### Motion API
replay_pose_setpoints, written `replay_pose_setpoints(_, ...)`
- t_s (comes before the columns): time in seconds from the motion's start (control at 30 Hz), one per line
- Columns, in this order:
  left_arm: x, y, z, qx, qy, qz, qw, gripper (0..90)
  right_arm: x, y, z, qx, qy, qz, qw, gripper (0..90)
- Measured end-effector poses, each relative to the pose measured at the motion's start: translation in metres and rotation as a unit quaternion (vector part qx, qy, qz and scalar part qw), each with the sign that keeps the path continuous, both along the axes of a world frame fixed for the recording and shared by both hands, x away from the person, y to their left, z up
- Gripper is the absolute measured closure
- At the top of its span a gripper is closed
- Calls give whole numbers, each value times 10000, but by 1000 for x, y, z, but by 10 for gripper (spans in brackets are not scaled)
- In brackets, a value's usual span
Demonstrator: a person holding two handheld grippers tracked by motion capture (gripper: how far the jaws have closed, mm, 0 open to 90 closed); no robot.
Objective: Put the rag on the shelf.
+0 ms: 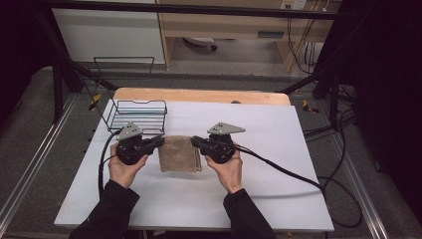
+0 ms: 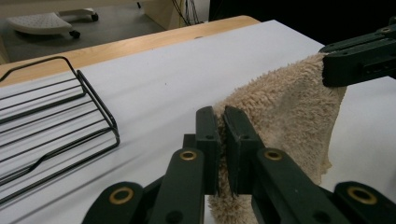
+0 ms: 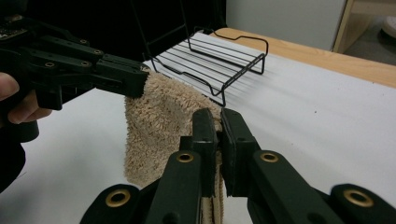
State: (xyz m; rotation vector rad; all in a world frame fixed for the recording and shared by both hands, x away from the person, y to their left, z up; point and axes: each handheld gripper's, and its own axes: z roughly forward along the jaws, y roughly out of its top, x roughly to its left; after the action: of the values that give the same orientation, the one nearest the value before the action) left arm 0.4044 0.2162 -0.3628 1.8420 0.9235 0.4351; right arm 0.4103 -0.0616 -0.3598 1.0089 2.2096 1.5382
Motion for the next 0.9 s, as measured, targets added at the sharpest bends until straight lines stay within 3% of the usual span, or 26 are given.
replay_pose_setpoints(0.9,-1,27,29,-327,-394,335,9981,843,0,26,29,308,-486,41,9983,854)
